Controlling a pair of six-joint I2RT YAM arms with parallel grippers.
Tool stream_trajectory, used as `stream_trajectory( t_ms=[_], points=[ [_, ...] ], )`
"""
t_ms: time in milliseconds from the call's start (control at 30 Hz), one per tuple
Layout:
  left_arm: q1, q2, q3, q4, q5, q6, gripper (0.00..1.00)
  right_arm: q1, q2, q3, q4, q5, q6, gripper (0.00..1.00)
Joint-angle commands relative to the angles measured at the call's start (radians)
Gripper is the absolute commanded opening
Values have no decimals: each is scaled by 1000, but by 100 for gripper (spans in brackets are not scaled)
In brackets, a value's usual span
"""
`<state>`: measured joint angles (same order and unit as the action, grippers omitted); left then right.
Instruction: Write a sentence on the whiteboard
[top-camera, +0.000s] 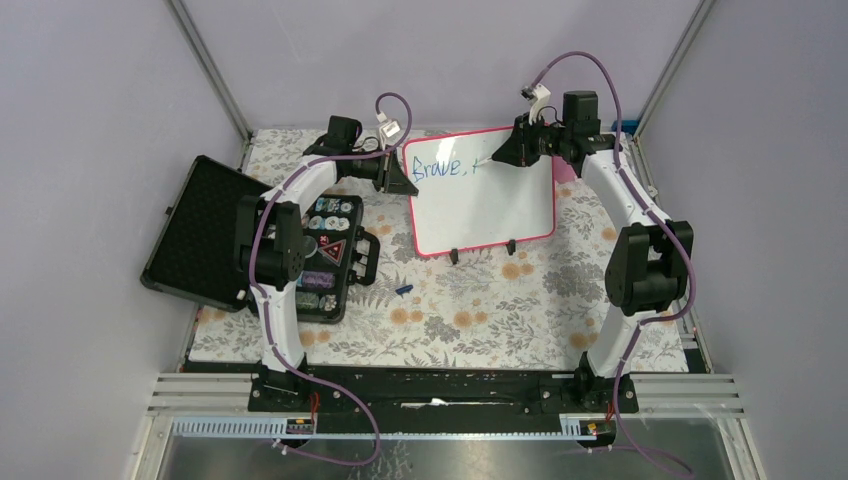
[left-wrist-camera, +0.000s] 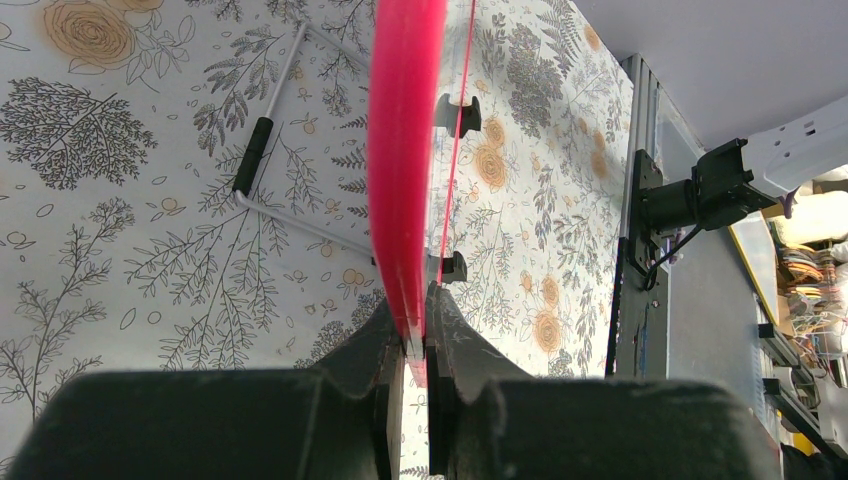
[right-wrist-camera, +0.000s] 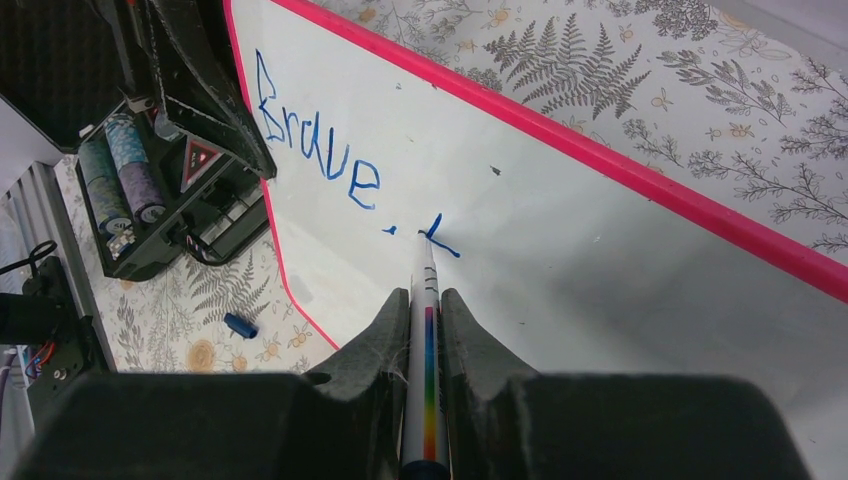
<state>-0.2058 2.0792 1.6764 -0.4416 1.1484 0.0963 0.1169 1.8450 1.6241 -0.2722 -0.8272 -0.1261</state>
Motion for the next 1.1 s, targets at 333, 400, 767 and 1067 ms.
stream_trajectory(
  t_ms=[333, 400, 767, 1067],
  points=[
    [-9, -7, 16, 29, -21, 40, 0, -39, -32, 12, -30, 46, -72, 0],
    [-9, -7, 16, 29, -24, 39, 0, -45, -38, 8, -29, 43, -72, 0],
    [-9, -18, 5, 29, -22, 42, 0, -97, -81, 10, -25, -121, -14, 0],
    [-9, -21, 7, 29, -17, 42, 0, -106, -84, -13, -23, -106, -24, 0]
  ],
)
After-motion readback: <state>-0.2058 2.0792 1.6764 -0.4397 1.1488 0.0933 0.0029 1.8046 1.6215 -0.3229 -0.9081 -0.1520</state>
